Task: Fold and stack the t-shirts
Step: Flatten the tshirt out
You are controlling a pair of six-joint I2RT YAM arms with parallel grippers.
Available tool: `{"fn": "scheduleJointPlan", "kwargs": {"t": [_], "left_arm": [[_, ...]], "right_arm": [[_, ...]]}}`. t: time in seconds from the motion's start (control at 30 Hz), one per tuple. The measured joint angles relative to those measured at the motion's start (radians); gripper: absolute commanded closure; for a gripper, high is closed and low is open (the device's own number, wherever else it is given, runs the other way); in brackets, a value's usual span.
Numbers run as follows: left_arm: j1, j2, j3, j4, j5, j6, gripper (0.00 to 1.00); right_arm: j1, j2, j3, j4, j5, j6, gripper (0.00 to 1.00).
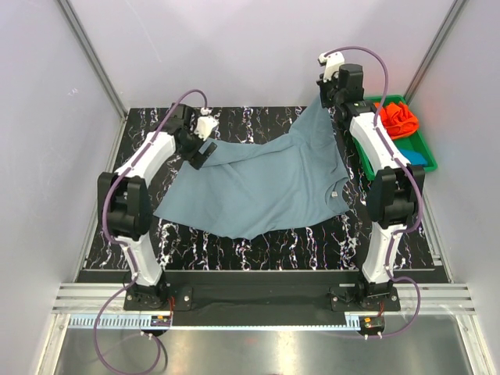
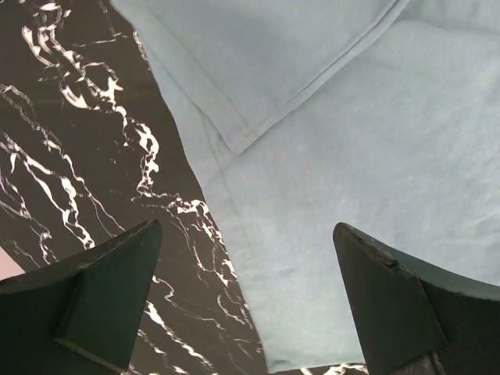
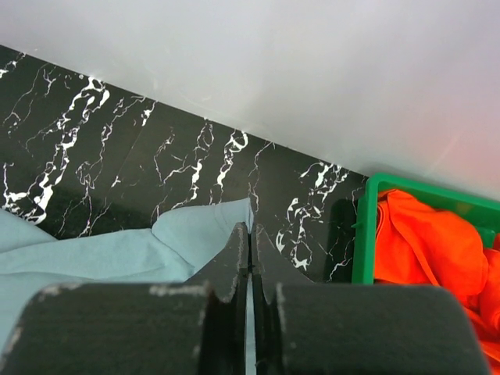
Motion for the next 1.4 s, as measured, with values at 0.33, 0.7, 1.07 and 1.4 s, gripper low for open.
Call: {"fn": "scheduleJointPlan", "kwargs": {"t": [0.33, 0.7, 1.07, 1.4], "left_arm": [[0.003, 0.322, 0.345, -0.145, -0.003, 0.084, 0.43], [0.003, 0.374, 0.376, -0.230, -0.002, 0.101, 0.40], [0.003, 0.423, 0.397, -0.284, 0.000, 0.115, 0.41], [0.006, 0.511, 0.482, -0.307, 0.002, 0.120, 0.50]], "right_arm": [[0.002, -0.021, -0.028, -0.013, -0.002, 0.000, 1.00], [0.003, -0.026, -0.034, -0.013, -0.002, 0.000, 1.00], [0.003, -0.026, -0.034, -0.013, -0.002, 0.000, 1.00], [0.003, -0.026, -0.034, -0.013, -0.002, -0.001, 1.00]]}}
